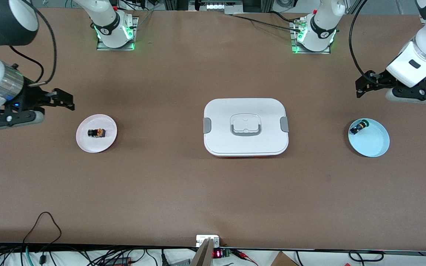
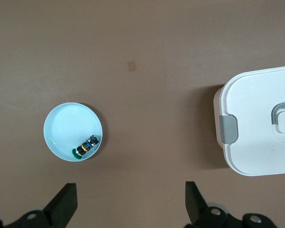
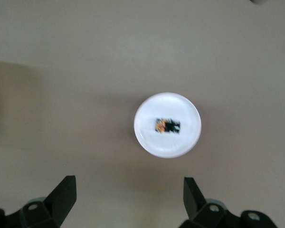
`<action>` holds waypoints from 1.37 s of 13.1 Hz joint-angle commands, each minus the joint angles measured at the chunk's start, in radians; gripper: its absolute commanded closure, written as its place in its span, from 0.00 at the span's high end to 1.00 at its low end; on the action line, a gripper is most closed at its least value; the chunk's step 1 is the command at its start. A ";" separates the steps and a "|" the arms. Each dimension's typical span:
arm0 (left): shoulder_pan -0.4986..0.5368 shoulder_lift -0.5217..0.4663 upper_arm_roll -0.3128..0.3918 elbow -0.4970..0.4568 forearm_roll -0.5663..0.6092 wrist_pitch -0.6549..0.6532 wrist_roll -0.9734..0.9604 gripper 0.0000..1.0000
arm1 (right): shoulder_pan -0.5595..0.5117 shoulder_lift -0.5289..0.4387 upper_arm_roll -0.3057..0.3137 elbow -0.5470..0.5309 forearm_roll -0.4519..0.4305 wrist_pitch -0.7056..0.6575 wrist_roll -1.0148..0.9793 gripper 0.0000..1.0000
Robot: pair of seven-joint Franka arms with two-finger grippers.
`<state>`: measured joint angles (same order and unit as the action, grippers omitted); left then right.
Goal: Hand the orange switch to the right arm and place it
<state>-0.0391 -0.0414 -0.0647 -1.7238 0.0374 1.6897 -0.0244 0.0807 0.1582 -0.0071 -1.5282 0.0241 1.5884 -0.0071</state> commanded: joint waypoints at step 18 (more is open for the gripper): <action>-0.001 0.023 0.009 0.032 0.019 -0.013 -0.006 1.00 | -0.027 -0.138 -0.005 -0.086 -0.061 0.032 0.006 1.00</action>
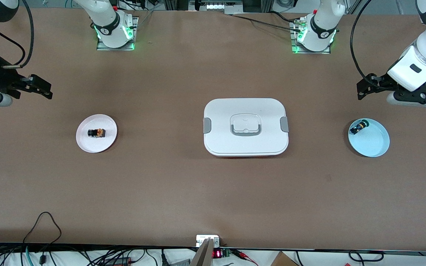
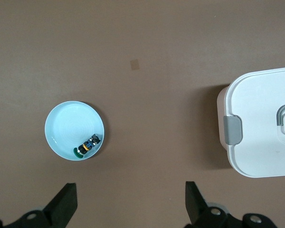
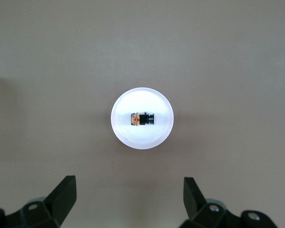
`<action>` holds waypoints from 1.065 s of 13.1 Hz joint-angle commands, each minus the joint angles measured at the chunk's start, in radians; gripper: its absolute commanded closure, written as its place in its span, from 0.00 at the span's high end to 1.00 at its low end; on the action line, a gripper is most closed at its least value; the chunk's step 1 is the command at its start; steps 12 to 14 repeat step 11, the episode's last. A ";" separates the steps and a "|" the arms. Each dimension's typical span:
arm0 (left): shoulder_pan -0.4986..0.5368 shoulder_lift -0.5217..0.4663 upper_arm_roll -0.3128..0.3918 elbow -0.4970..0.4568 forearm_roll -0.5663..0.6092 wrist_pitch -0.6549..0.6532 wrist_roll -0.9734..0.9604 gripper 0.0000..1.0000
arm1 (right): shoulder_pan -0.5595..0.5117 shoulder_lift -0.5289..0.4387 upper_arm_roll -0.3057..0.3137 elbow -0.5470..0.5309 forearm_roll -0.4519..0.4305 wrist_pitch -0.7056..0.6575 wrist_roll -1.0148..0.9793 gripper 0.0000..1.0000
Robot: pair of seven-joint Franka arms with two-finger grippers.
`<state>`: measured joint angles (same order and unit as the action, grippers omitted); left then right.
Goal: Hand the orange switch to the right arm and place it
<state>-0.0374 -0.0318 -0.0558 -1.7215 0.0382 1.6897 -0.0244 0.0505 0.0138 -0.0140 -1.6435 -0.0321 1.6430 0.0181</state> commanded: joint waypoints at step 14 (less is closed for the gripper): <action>-0.004 0.015 0.001 0.030 0.019 -0.013 -0.006 1.00 | 0.000 0.000 -0.004 0.033 0.003 -0.077 -0.050 1.00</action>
